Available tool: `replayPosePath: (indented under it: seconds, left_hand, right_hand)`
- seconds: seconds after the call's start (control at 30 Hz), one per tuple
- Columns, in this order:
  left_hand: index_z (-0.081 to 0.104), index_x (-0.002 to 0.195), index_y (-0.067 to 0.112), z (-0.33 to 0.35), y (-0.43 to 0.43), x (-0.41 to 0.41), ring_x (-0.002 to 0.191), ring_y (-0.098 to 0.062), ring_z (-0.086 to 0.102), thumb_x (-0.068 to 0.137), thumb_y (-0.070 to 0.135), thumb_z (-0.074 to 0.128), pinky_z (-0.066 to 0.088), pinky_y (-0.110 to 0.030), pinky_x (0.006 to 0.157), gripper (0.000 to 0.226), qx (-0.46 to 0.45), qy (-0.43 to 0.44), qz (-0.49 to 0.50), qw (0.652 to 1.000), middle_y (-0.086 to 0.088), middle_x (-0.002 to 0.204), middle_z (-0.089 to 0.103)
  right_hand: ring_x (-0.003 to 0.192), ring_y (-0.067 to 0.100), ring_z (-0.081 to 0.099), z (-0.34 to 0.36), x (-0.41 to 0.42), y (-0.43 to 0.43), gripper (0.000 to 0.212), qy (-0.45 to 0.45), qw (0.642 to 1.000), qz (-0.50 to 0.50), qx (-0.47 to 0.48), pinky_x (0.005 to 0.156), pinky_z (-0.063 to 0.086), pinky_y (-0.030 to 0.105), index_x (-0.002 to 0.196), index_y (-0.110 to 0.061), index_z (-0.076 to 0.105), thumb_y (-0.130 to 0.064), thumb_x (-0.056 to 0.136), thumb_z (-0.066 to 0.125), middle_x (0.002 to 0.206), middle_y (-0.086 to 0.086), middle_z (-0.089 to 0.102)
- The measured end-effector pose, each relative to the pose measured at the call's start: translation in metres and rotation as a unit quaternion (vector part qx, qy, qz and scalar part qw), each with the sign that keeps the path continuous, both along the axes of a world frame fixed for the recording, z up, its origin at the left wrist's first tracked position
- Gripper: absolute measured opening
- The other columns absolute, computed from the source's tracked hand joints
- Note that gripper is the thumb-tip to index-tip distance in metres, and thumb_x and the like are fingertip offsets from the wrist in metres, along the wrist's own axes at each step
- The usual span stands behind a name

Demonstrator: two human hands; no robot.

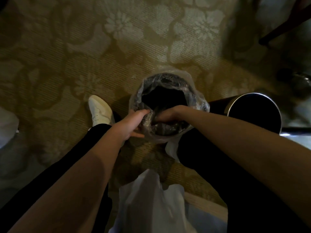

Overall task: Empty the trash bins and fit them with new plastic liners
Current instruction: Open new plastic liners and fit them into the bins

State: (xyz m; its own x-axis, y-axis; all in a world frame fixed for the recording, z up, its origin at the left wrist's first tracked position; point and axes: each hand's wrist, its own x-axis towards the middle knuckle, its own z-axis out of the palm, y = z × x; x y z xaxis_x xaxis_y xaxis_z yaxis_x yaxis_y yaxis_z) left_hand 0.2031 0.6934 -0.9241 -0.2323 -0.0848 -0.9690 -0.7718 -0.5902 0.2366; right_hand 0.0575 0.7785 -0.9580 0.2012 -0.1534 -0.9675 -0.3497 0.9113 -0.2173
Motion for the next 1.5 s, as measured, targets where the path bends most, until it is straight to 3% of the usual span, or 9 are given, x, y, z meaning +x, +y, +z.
replayPosePath:
  seconds: [0.2, 0.3, 0.47, 0.63, 0.77, 0.97, 1.13, 1.33, 1.5]
  left_hand:
    - [0.028, 0.148, 0.036, -0.012, -0.012, 0.001, 0.106, -0.027, 0.058, 0.088, 0.054, 0.063, 0.057, -0.048, 0.085, 0.072, 0.022, 0.005, -0.017, 1.000, -0.004, 0.134, 0.051]
    - [0.028, 0.147, 0.037, -0.013, -0.016, 0.001, 0.112, -0.028, 0.055, 0.087, 0.056, 0.063, 0.055, -0.052, 0.090, 0.072, 0.020, 0.011, -0.029, 0.999, -0.003, 0.138, 0.048]
    - [0.018, 0.151, 0.041, -0.015, -0.017, 0.001, 0.130, -0.032, 0.047, 0.086, 0.056, 0.063, 0.051, -0.054, 0.095, 0.081, 0.012, 0.020, -0.034, 0.999, -0.002, 0.152, 0.037]
    - [0.018, 0.152, 0.040, -0.020, -0.014, 0.006, 0.132, -0.030, 0.045, 0.085, 0.055, 0.064, 0.050, -0.054, 0.096, 0.082, 0.001, 0.009, -0.036, 0.999, -0.001, 0.153, 0.037]
    - [0.021, 0.153, 0.036, -0.020, -0.018, 0.004, 0.132, -0.028, 0.046, 0.088, 0.050, 0.064, 0.051, -0.052, 0.097, 0.079, -0.007, 0.008, -0.040, 0.999, 0.000, 0.152, 0.039]
    - [0.032, 0.150, 0.019, -0.010, -0.020, 0.001, 0.127, -0.026, 0.051, 0.095, 0.041, 0.059, 0.049, -0.042, 0.100, 0.065, -0.016, -0.013, -0.054, 0.998, -0.005, 0.144, 0.048]
    - [0.043, 0.144, 0.010, 0.005, -0.018, 0.001, 0.122, -0.026, 0.052, 0.097, 0.038, 0.056, 0.043, -0.040, 0.107, 0.056, -0.063, -0.028, -0.109, 0.992, -0.007, 0.136, 0.053]
    - [0.042, 0.147, 0.010, 0.022, -0.001, 0.000, 0.132, -0.028, 0.046, 0.098, 0.041, 0.055, 0.040, -0.033, 0.102, 0.059, -0.078, -0.035, -0.199, 0.976, -0.006, 0.147, 0.046]
    - [0.039, 0.149, 0.012, 0.017, 0.017, 0.006, 0.141, -0.026, 0.035, 0.095, 0.052, 0.052, 0.033, -0.035, 0.110, 0.068, -0.054, -0.049, -0.308, 0.949, -0.004, 0.156, 0.036]
  right_hand:
    - [0.134, 0.032, 0.042, -0.046, -0.005, 0.010, 0.066, 0.027, 0.991, -0.037, 0.126, 0.116, 0.032, 0.041, 0.146, -0.010, 0.037, -0.050, 0.096, 0.055, 0.143, 0.010, 0.045]
    - [0.134, 0.032, 0.045, -0.069, 0.003, 0.012, 0.060, 0.070, 0.993, 0.067, 0.068, 0.115, 0.034, 0.043, 0.150, -0.015, 0.037, -0.044, 0.099, 0.050, 0.149, 0.011, 0.045]
    - [0.149, 0.030, 0.022, -0.099, 0.003, 0.011, 0.078, 0.192, 0.955, 0.220, -0.049, 0.120, 0.022, 0.044, 0.158, -0.026, 0.016, -0.057, 0.095, 0.050, 0.164, 0.006, 0.018]
    - [0.150, 0.035, 0.012, -0.116, 0.000, 0.002, 0.088, 0.256, 0.926, 0.260, -0.101, 0.119, 0.023, 0.050, 0.158, -0.028, 0.005, -0.075, 0.090, 0.035, 0.166, 0.007, 0.004]
    - [0.145, 0.034, 0.029, -0.115, -0.007, 0.001, 0.079, 0.245, 0.925, 0.245, -0.154, 0.115, 0.032, 0.043, 0.157, -0.026, 0.019, -0.069, 0.093, 0.038, 0.163, 0.008, 0.021]
    - [0.108, 0.034, 0.062, -0.046, -0.030, 0.004, 0.040, 0.295, 0.820, 0.378, -0.312, 0.081, 0.050, 0.038, 0.130, -0.013, 0.053, -0.040, 0.100, 0.046, 0.123, 0.015, 0.062]
    - [0.088, 0.036, 0.065, 0.032, -0.064, 0.039, 0.029, 0.336, 0.788, 0.318, -0.406, 0.063, 0.043, 0.036, 0.102, -0.010, 0.059, -0.036, 0.098, 0.047, 0.099, 0.014, 0.067]
    - [0.093, 0.036, 0.066, 0.058, -0.096, 0.079, 0.034, 0.320, 0.878, 0.226, -0.276, 0.072, 0.047, 0.036, 0.094, -0.005, 0.067, -0.036, 0.096, 0.054, 0.098, 0.020, 0.068]
    - [0.073, 0.019, 0.066, 0.051, -0.107, 0.089, 0.019, 0.202, 0.938, 0.139, -0.246, 0.067, 0.045, 0.025, 0.076, -0.015, 0.078, -0.021, 0.087, 0.065, 0.079, 0.003, 0.075]
